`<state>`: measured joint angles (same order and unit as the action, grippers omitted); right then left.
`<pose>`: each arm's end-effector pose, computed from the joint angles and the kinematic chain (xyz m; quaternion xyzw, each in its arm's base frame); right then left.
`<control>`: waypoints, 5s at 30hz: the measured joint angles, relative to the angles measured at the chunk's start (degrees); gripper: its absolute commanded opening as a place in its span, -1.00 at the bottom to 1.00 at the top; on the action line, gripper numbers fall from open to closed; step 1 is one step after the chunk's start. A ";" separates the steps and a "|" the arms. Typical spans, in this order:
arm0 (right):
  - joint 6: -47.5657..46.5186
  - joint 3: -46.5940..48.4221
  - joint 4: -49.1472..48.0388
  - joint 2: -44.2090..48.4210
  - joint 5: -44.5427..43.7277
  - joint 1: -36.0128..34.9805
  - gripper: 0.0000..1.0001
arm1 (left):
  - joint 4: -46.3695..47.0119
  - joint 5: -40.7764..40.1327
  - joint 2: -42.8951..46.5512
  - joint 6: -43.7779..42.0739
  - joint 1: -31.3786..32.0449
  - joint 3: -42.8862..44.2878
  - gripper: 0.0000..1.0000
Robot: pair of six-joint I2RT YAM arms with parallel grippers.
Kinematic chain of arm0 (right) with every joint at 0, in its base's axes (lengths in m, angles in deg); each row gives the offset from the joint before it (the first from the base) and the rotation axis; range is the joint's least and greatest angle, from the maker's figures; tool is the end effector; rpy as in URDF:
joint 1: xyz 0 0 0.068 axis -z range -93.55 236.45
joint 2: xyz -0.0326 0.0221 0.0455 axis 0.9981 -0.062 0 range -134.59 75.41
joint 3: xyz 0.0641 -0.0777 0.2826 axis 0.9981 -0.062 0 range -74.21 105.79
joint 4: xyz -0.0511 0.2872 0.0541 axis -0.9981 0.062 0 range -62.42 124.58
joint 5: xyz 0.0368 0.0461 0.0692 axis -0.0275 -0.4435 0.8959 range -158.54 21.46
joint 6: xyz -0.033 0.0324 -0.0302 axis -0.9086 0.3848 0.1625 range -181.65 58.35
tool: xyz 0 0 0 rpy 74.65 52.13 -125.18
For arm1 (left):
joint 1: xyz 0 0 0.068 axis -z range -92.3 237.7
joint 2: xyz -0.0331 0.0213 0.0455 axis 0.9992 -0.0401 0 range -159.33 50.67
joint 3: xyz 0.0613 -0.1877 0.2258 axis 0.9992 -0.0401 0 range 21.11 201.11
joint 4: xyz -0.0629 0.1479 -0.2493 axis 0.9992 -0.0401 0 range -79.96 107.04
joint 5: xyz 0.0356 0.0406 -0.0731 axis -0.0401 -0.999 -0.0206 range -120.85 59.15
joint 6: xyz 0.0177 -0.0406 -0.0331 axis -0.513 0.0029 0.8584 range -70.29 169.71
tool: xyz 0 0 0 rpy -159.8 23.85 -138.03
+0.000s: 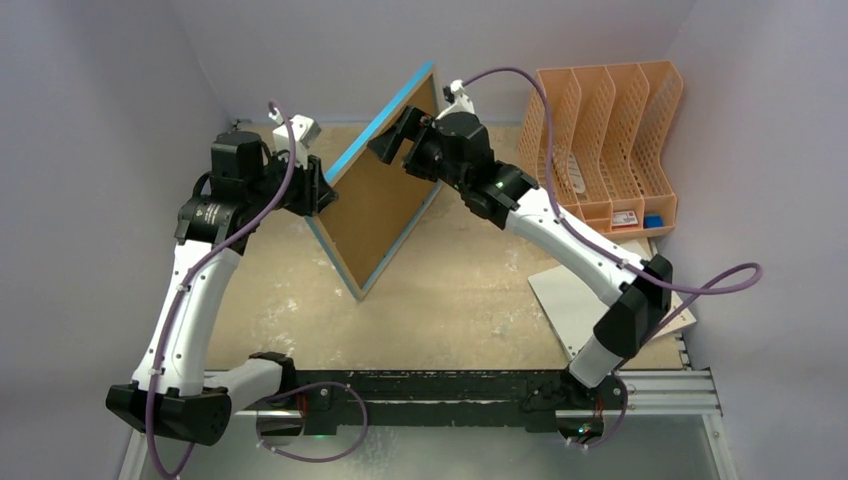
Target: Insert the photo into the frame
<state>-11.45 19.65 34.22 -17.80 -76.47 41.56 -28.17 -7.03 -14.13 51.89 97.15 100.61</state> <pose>0.3072 0.2988 0.4567 0.0806 0.7384 0.4578 0.4885 0.2408 -0.0555 0.4523 0.1561 0.8413 -0.2274 0.4648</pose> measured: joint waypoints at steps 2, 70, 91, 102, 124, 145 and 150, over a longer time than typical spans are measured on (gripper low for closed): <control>0.92 0.96 0.09 -1.33 0.02 0.50 0.81 | 0.04 0.52 0.04 -1.03 0.00 0.00 -1.00; -7.61 -40.59 -2.12 26.08 17.35 20.26 0.05 | 32.85 -10.67 0.61 34.51 0.00 -29.44 0.25; -18.16 -40.74 -27.56 -4.39 41.16 24.94 0.19 | 38.40 -30.62 -19.08 40.83 -0.02 -33.46 0.32; -21.35 -36.87 -27.47 -10.80 38.71 25.05 0.45 | 43.36 -38.69 -17.40 42.23 -0.09 -39.17 0.34; -18.49 -38.38 -17.64 0.70 13.18 24.72 0.49 | 40.00 -34.67 -7.28 43.54 -0.44 -43.25 0.35; -19.52 -32.00 14.84 63.06 -12.35 23.91 0.87 | 4.20 -27.15 23.74 23.58 -0.44 -10.86 0.55; -19.85 -22.93 23.65 64.83 -19.61 23.91 0.95 | -7.50 -27.78 25.20 20.09 -0.44 -0.28 0.58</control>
<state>-31.30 -3.27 57.87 47.03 -96.07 65.47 -35.66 -34.81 11.07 71.97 96.72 100.33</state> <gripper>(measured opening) 0.941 0.783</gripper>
